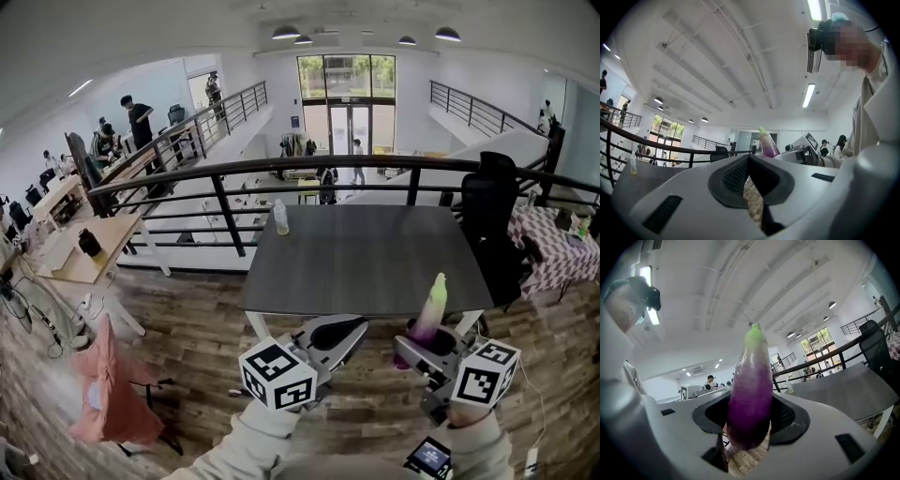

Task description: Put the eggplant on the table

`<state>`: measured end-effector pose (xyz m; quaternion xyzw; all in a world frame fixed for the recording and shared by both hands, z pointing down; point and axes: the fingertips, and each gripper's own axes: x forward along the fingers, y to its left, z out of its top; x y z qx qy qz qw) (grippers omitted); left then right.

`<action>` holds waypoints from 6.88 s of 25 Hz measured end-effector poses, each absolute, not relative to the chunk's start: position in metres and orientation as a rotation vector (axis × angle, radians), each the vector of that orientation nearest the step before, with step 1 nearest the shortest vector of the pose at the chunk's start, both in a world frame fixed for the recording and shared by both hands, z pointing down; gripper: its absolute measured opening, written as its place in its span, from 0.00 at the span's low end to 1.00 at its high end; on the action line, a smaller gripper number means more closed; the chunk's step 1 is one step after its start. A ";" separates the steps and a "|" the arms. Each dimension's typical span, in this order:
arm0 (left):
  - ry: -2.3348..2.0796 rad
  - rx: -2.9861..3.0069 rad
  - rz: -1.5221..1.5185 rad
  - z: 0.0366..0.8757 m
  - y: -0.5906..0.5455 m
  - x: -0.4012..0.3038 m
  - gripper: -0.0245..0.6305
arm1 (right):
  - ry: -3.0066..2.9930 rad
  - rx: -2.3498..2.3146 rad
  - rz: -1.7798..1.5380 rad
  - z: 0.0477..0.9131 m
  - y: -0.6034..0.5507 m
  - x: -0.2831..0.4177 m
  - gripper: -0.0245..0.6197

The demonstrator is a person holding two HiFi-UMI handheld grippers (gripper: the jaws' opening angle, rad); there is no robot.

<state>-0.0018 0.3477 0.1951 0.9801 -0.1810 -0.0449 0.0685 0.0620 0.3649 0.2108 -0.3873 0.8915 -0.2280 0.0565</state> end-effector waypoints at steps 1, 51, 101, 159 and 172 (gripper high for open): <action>-0.549 2.954 -0.129 0.197 0.346 0.002 0.05 | 2.697 -1.172 -0.691 0.211 0.364 0.068 0.40; -0.579 2.938 -0.116 0.241 0.160 0.001 0.05 | 2.749 -1.173 -0.840 0.253 0.188 0.063 0.40; -0.702 2.856 -0.051 0.256 -0.061 0.080 0.05 | 2.757 -0.962 -0.983 0.281 -0.043 0.152 0.40; -0.644 2.894 -0.052 0.248 -0.288 0.034 0.05 | 2.830 -1.043 -0.992 0.261 -0.273 0.104 0.40; -0.633 2.897 -0.069 0.248 -0.288 0.038 0.05 | 2.838 -1.040 -0.974 0.261 -0.273 0.107 0.40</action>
